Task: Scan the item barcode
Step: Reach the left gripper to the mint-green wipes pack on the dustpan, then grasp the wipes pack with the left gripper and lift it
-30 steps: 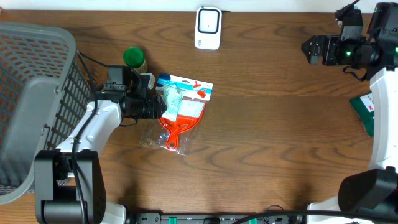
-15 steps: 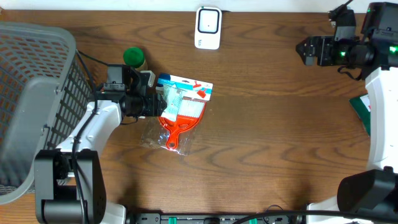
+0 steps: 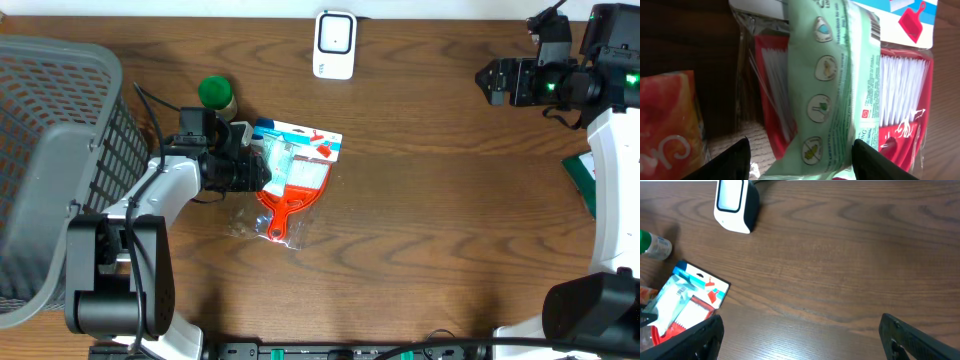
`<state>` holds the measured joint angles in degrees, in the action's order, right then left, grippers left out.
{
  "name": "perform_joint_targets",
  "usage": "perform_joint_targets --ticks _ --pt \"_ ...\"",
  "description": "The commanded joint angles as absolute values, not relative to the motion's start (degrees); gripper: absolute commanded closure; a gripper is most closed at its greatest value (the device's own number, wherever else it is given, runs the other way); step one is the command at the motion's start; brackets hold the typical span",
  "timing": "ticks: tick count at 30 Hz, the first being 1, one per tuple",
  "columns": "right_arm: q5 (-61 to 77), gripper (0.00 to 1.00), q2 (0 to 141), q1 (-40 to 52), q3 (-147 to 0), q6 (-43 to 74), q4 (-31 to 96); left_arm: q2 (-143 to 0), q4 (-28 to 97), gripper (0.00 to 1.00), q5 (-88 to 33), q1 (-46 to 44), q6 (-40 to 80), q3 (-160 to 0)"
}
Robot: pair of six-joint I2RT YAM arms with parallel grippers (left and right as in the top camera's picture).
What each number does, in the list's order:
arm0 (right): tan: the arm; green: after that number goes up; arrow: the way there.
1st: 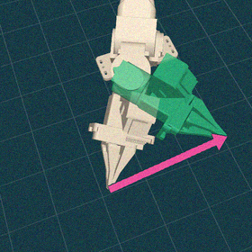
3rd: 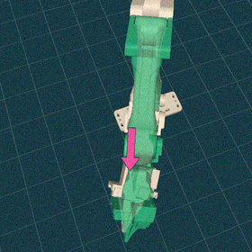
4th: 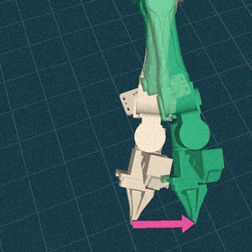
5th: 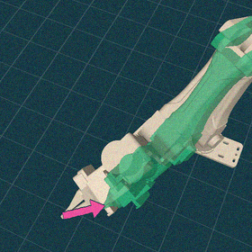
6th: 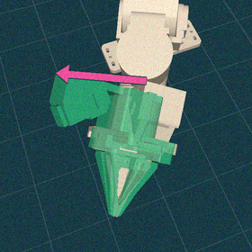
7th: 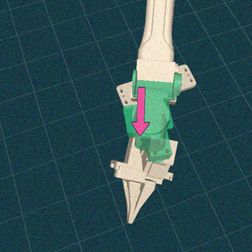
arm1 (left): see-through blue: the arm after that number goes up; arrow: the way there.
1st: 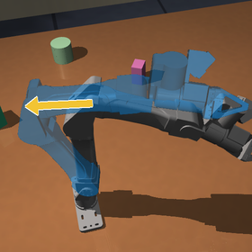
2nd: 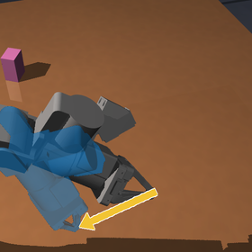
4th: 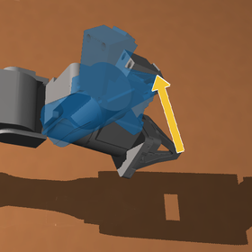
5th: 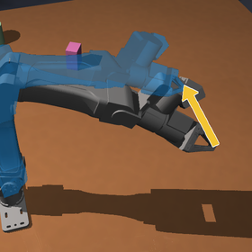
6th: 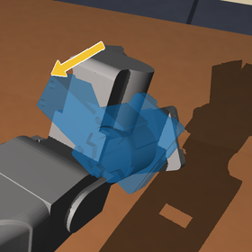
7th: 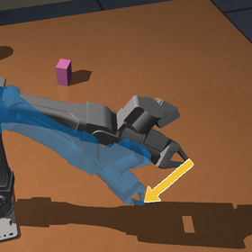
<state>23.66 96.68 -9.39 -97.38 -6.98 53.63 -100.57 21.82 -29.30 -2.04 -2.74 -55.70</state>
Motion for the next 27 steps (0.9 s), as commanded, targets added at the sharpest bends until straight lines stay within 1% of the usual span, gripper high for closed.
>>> perform_joint_targets --ticks 1,3,4,5,6,8,9,10,12,13,15,19,25,27 --pt "23.8 0.04 95.7 -8.9 -97.4 -7.8 53.8 -100.7 21.7 0.36 -31.6 -2.1 -2.0 -55.4" --pt "23.8 0.04 95.7 -8.9 -97.4 -7.8 53.8 -100.7 21.6 0.37 -33.8 -2.1 -2.0 -55.4" --pt "23.8 0.04 95.7 -8.9 -97.4 -7.8 53.8 -100.7 21.5 0.41 -34.4 -2.1 -2.0 -55.4" --pt "23.8 0.04 95.7 -8.9 -97.4 -7.8 53.8 -100.7 21.4 0.45 -34.8 -2.1 -2.0 -55.4" --pt "23.8 0.04 95.7 -8.9 -97.4 -7.8 53.8 -100.7 21.4 0.51 -35.0 -2.1 -2.0 -55.4" --pt "23.8 0.04 95.8 -8.9 -97.4 -7.8 53.8 -100.7 21.5 0.67 -35.4 -2.1 -2.0 -55.4" --pt "23.8 0.04 95.8 -8.9 -97.4 -7.8 53.8 -100.7 21.5 0.73 -35.4 -2.1 -2.0 -55.4" --pt "23.8 0.04 95.8 -8.9 -97.4 -7.8 53.8 -100.7 21.5 0.78 -35.4 -2.1 -2.0 -55.4" --pt "23.8 0.04 95.8 -8.9 -97.4 -7.8 53.8 -100.7 21.5 0.81 -35.4 -2.1 -1.8 -55.4" --pt "23.8 0.04 95.8 -8.9 -97.4 -7.8 53.8 -100.7 21.5 0.85 -35.4 -2.1 -1.8 -55.4" --pt "23.8 0.04 95.8 -8.9 -97.4 -7.8 53.8 -100.7 21.5 0.89 -35.4 -2.1 -1.8 -55.4" --pt "23.8 0.04 95.8 -8.9 -97.4 -7.8 53.8 -100.7 21.5 0.92 -35.4 -2.1 -1.6 -55.4" --pt "23.8 0.05 95.8 -8.9 -97.4 -7.8 53.8 -100.7 21.5 0.93 -36.0 -2.1 -1.6 -55.4" --pt "23.8 0.05 95.8 -8.9 -97.4 -7.8 53.8 -100.7 21.0 0.93 -38.5 -2.1 -1.7 -55.4"
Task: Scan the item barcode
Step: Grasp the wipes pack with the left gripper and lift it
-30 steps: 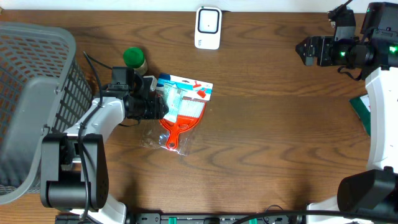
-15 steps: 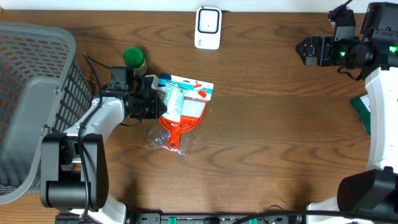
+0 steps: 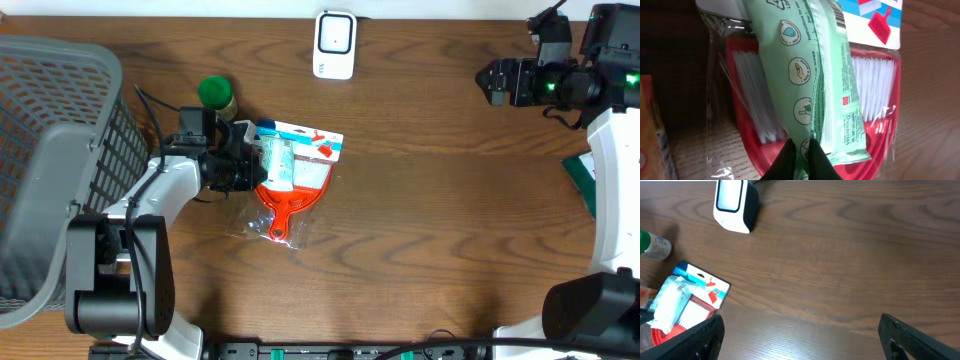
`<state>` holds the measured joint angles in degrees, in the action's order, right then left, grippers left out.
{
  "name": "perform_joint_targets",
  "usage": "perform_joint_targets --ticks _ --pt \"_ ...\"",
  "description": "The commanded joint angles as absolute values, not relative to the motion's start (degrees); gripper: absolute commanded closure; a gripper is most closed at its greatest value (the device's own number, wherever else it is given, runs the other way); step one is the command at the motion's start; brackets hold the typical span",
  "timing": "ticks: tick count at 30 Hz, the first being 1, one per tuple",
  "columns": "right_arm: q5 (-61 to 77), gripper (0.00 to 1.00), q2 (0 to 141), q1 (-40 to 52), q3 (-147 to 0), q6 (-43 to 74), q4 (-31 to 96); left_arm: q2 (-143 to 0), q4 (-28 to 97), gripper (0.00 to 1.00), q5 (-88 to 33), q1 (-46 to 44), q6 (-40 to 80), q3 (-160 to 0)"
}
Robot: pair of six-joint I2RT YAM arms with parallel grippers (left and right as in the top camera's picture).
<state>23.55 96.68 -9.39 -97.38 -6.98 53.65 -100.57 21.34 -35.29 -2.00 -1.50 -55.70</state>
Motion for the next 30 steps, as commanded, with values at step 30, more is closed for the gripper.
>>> perform_joint_targets --ticks 30 --pt "21.8 0.02 96.7 -9.0 -95.6 -8.4 52.2 -95.4 8.8 0.93 -66.8 -2.1 -1.7 -55.4"
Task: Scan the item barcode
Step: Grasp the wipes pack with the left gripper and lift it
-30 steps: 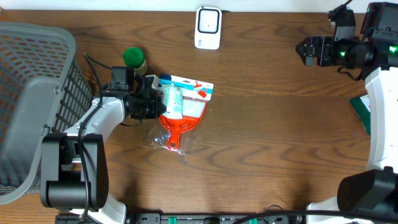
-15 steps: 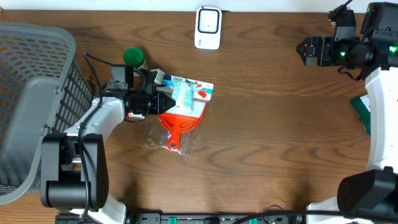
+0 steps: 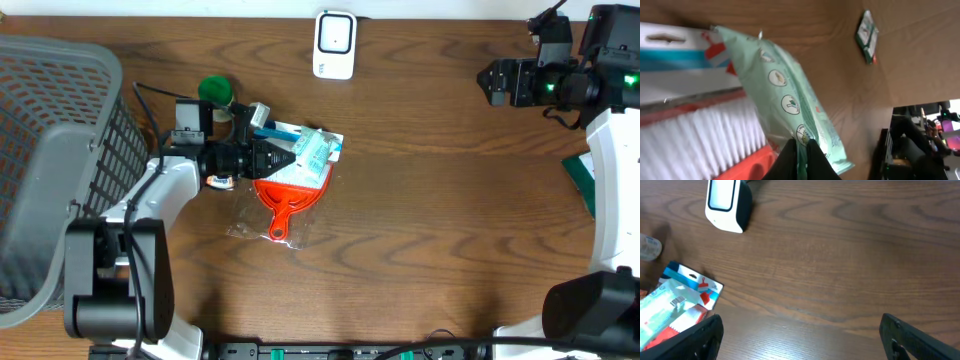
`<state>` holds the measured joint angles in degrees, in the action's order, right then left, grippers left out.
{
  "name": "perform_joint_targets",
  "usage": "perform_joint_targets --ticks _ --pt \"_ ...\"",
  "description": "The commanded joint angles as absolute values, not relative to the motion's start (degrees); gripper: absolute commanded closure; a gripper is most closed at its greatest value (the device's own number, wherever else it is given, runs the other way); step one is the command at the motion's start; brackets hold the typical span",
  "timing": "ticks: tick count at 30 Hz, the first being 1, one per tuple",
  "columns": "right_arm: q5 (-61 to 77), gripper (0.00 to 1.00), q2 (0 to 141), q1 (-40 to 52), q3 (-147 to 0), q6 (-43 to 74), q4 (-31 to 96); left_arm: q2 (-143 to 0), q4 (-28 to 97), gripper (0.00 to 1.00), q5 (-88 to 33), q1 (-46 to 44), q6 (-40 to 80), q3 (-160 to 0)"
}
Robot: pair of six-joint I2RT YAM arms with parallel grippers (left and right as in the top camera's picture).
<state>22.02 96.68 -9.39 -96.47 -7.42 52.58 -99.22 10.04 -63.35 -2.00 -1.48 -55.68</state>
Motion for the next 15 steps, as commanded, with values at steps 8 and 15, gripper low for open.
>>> perform_joint_targets --ticks 8,15 --pt "21.9 0.01 96.7 -9.0 -93.5 -8.4 50.1 -86.0 5.7 0.93 -65.2 -2.1 -1.6 -56.2" --pt "22.5 0.01 96.7 -9.0 -93.2 -8.4 50.0 -84.4 6.9 0.93 -61.8 -2.1 -1.6 -56.2"
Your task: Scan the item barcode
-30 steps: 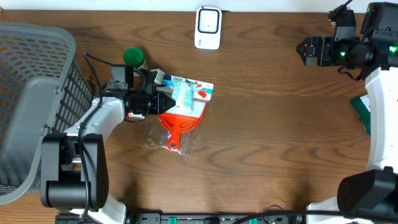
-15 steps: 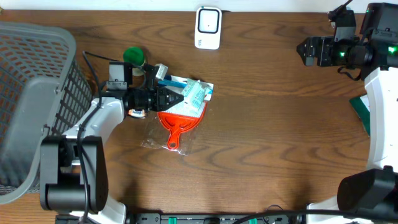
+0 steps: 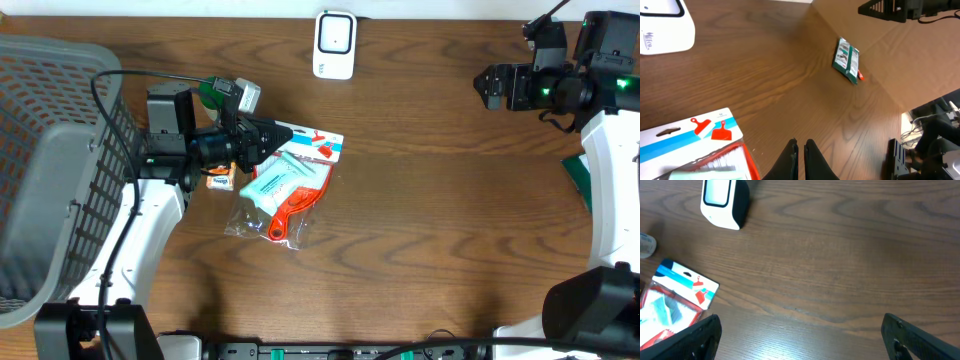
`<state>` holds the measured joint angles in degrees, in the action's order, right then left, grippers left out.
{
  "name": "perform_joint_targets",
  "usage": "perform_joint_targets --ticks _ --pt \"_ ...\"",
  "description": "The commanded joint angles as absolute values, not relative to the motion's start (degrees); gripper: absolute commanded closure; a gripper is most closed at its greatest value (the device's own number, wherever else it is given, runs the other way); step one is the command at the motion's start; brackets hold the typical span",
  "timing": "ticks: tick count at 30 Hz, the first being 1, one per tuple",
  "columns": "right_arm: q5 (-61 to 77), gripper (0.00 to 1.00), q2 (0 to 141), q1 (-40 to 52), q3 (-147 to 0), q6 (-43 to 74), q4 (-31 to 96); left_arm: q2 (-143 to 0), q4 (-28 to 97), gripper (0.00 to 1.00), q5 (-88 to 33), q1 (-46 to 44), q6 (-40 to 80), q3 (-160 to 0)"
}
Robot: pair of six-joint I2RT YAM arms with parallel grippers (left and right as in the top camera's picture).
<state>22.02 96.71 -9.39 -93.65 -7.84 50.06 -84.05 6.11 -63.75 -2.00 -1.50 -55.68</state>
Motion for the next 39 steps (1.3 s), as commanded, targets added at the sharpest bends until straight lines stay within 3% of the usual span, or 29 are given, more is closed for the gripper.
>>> perform_joint_targets --ticks 1,3,8,12,18,23,26,28,30,34,39 --pt "23.3 0.01 96.7 -8.9 -93.1 -8.4 50.2 -84.6 7.4 0.92 -60.6 -2.1 -1.6 -56.2" --pt "25.9 0.01 96.7 -8.9 -92.7 -8.4 50.2 -84.9 9.0 0.84 -56.3 -2.1 -1.6 -56.2" --pt "30.7 0.01 96.7 -8.5 -90.8 -8.4 50.2 -84.9 14.8 0.77 -45.4 -2.0 -1.7 -56.2" --pt "36.9 0.01 96.7 -6.9 -89.0 -8.4 50.2 -84.9 22.5 0.63 -36.0 -2.0 -1.7 -56.2" --pt "41.5 0.01 96.8 0.3 -86.5 -8.1 49.5 -84.9 34.6 0.51 -23.4 -2.1 -1.6 -56.2" --pt "41.4 0.25 96.8 8.0 -82.9 -6.0 45.8 -84.9 38.2 0.49 -20.7 -2.1 -1.6 -55.8" --pt "41.4 0.26 96.8 11.9 -78.5 -2.5 39.4 -85.1 38.2 0.49 -16.3 -2.1 2.7 -55.3" --pt "41.4 0.15 96.9 13.8 -74.9 -0.1 34.1 -85.5 38.1 0.49 -12.1 -2.1 6.2 -54.8" --pt "41.5 0.13 97.4 15.3 -71.9 0.7 29.8 -85.9 37.9 0.49 -10.4 -2.1 7.6 -54.4" --pt "42.9 0.36 100.6 17.4 -70.1 3.2 25.7 -86.1 36.0 0.49 -10.4 -2.0 8.8 -53.0" --pt "54.9 0.35 108.4 19.9 -70.1 3.7 18.2 -86.1 32.4 0.49 -10.4 -1.3 12.4 -51.1"
